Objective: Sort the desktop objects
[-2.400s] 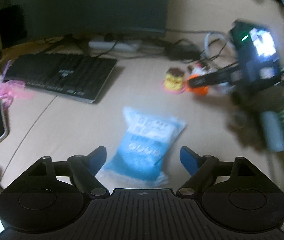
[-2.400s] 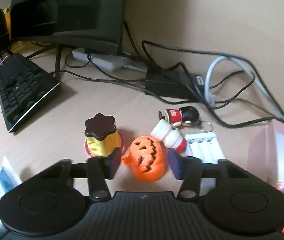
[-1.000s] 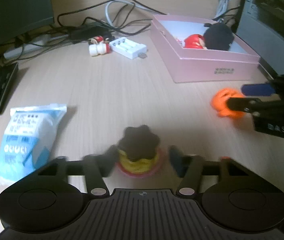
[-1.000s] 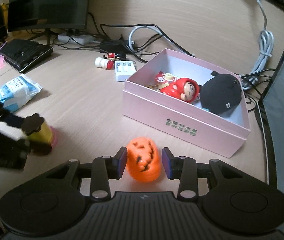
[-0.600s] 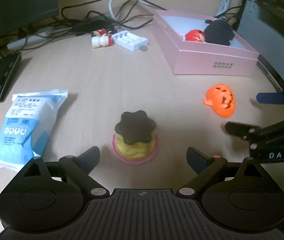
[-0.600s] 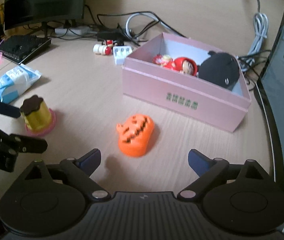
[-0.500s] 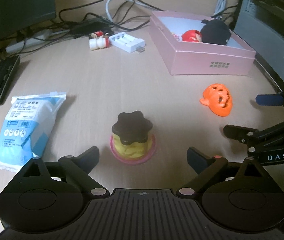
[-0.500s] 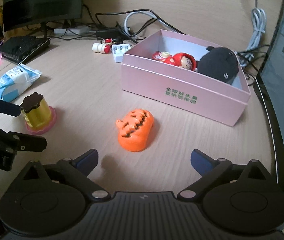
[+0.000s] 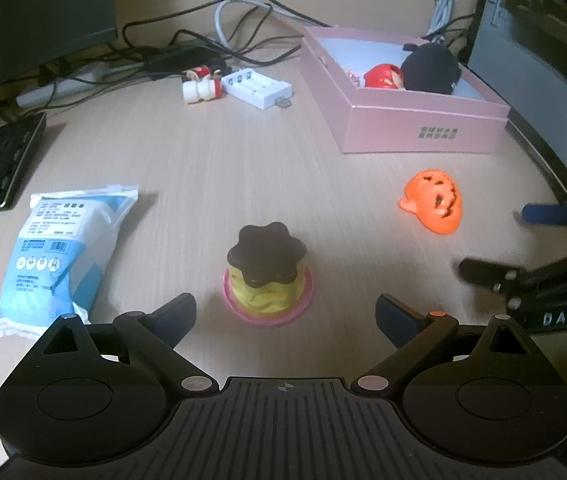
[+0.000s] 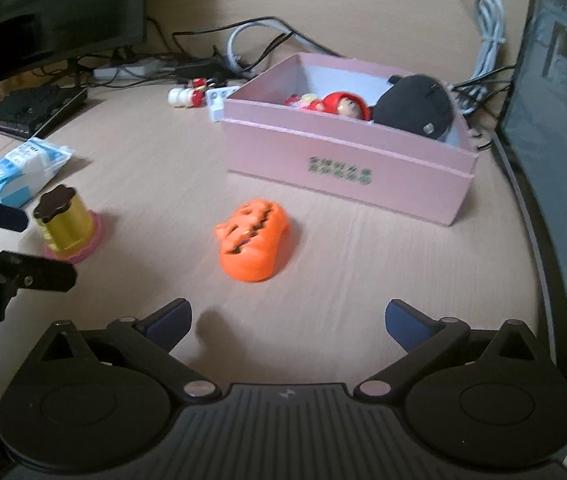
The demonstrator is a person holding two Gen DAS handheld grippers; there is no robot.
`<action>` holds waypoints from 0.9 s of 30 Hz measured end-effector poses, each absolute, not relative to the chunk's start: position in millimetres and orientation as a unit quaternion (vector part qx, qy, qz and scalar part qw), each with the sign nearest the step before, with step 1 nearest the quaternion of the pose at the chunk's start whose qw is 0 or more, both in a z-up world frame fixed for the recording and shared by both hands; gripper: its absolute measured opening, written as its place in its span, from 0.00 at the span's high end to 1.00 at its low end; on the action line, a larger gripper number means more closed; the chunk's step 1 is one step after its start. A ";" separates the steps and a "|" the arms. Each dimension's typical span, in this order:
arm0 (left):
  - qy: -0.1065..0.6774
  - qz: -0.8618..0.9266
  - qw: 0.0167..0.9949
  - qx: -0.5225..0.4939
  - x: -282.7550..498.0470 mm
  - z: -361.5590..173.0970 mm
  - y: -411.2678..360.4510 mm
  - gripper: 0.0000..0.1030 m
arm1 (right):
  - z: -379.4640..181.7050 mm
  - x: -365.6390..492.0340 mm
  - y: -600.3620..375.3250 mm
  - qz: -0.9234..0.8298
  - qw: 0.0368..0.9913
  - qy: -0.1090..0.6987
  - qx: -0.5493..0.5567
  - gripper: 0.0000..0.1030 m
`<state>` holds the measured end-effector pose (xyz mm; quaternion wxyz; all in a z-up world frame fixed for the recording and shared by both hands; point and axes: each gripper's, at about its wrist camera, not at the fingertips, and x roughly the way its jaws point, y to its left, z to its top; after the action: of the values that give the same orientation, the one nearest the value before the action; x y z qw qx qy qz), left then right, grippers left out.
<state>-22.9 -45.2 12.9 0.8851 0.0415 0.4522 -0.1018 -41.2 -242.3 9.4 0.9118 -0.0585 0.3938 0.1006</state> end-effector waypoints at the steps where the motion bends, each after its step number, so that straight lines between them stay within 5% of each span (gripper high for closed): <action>1: 0.453 -0.101 0.885 0.043 -22.7 12.9 -45.3 0.04 | 10.3 -40.1 -244.0 0.097 0.914 0.390 -0.059 0.00; 7: 0.457 -0.084 0.885 0.043 -26.1 11.7 -37.7 0.04 | 12.9 -28.0 -235.0 0.108 0.918 0.376 -0.069 0.04; 12: 0.457 -0.060 0.887 0.029 -30.4 14.0 -24.7 0.04 | 12.6 -11.8 -209.9 0.134 0.916 0.369 -0.083 0.25; 14: 0.455 -0.060 0.888 0.027 -32.6 15.5 -22.1 0.04 | 10.1 -3.7 -202.5 0.134 0.914 0.371 -0.090 0.38; 15: 0.453 -0.062 0.889 0.026 -33.6 16.4 -21.6 0.04 | 9.0 0.1 -201.2 0.135 0.911 0.379 -0.088 0.52; 18: 0.445 -0.072 0.892 0.031 -33.8 19.6 -24.7 0.04 | 12.5 4.0 -204.4 0.133 0.906 0.395 -0.073 0.64; 27: 0.451 -0.085 0.888 0.040 -2.9 8.4 -40.8 0.20 | 40.0 -14.5 -216.1 0.132 0.911 0.385 -0.069 0.68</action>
<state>-2.9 -40.8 8.4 0.8877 0.0397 0.4508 -0.0847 -14.5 -216.1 40.0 0.9105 -0.0691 0.3855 0.1325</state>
